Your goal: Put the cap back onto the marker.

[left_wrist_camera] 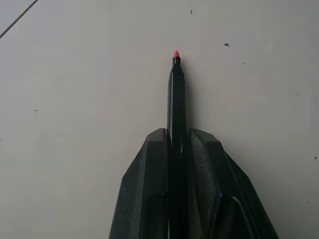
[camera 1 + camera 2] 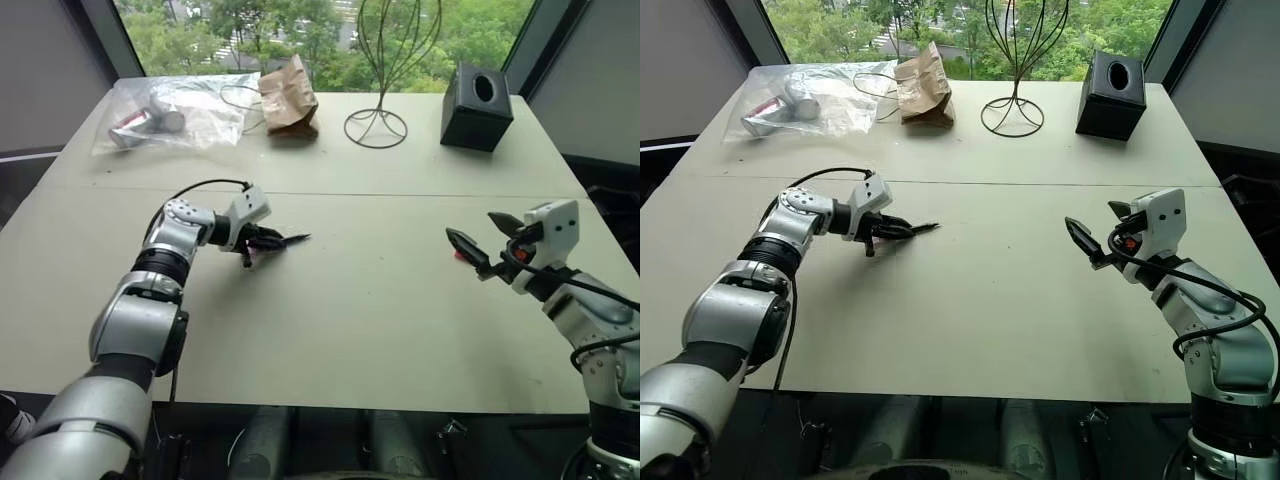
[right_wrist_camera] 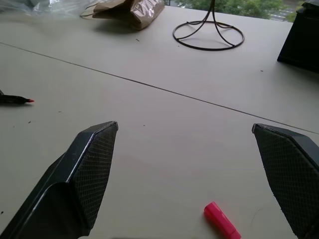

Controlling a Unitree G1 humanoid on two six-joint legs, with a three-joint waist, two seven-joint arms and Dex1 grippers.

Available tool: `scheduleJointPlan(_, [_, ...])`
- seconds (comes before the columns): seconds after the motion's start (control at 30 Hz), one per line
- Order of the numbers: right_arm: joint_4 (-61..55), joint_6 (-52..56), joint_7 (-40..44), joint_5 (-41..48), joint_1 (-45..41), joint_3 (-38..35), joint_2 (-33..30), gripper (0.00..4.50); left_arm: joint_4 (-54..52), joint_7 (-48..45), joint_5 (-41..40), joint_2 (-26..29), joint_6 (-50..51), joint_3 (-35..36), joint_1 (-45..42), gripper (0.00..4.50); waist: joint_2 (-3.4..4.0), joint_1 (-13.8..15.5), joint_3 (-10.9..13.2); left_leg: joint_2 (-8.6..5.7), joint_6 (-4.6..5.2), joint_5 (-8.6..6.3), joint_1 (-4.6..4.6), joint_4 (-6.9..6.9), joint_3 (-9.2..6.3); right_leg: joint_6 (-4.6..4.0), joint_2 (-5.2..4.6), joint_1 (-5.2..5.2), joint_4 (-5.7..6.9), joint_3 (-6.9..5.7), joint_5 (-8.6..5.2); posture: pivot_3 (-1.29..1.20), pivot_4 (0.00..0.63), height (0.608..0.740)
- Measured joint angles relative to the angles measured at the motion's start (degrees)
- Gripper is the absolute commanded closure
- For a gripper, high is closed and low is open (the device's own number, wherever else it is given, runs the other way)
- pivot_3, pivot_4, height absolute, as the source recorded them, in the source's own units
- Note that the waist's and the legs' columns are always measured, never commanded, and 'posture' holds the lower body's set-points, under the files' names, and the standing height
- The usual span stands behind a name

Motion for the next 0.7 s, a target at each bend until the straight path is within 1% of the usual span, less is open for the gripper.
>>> scheduleJointPlan(0.17, [1.8, -1.86, 1.43, -1.44, 0.0, 0.03, -0.66, 0.0, 0.0, 1.36, 0.02, -0.16, -1.12, 0.32, 0.55, 4.44, 0.01, 0.01, -0.01, 0.0, 0.0, 0.0, 0.06, 0.01, -0.01, 0.0, 0.0, 0.06, 0.04, 0.0, 0.0, 0.0, 0.15, 0.74])
scheduleJointPlan(0.3, [8.4, -7.69, 3.97, -5.94, -0.32, -0.02, -5.06, 0.0, -0.1, 1.34, -0.1, -0.09, -2.22, 0.52, 0.69, 4.44, 0.01, -0.01, -0.01, -0.02, 0.0, 0.0, 0.06, 0.05, 0.02, 0.0, 0.0, 0.06, 0.04, 0.0, 0.0, 0.0, 0.15, 0.74])
scheduleJointPlan(0.37, [13.65, -12.31, 7.33, -8.2, -0.33, -0.02, -8.21, 0.0, -0.4, -0.24, -0.58, 0.09, -1.94, 0.8, 0.54, 4.44, -0.01, -0.04, 0.0, -0.04, 0.0, 0.0, 0.04, 0.03, 0.17, 0.0, 0.02, 0.04, 0.04, -0.01, 0.0, 0.0, 0.15, 0.74])
scheduleJointPlan(0.43, [17.63, -15.44, 10.01, -9.05, -0.53, -0.12, -9.56, 0.0, -0.97, -2.31, -1.29, 0.27, -1.54, 1.12, -0.02, 4.44, -0.04, -0.06, 0.02, -0.05, 0.0, 0.0, 0.02, 0.02, 0.2, -0.01, 0.02, 0.02, 0.03, -0.01, 0.0, 0.0, 0.15, 0.74])
scheduleJointPlan(0.6, [27.34, -21.87, 16.42, -10.33, -3.48, 1.17, -10.05, 0.0, -6.89, -9.7, -3.14, 1.6, 0.36, 1.12, -2.84, 4.44, -0.04, -0.39, 0.02, -0.05, 0.0, 0.0, 0.02, 0.02, 0.27, 0.0, 0.02, 0.02, 0.03, 0.02, 0.0, 0.0, 0.15, 0.74])
scheduleJointPlan(0.7, [31.01, -24.66, 19.54, -12.48, -3.88, 3.92, -10.69, 0.0, -11.26, -13.61, -3.75, 2.46, 2.09, 0.47, -2.35, 4.44, -0.04, -0.71, 0.02, -0.04, 0.0, 0.0, 0.02, 0.0, 0.26, -0.01, 0.02, 0.01, 0.03, 0.02, 0.0, 0.0, 0.15, 0.74])
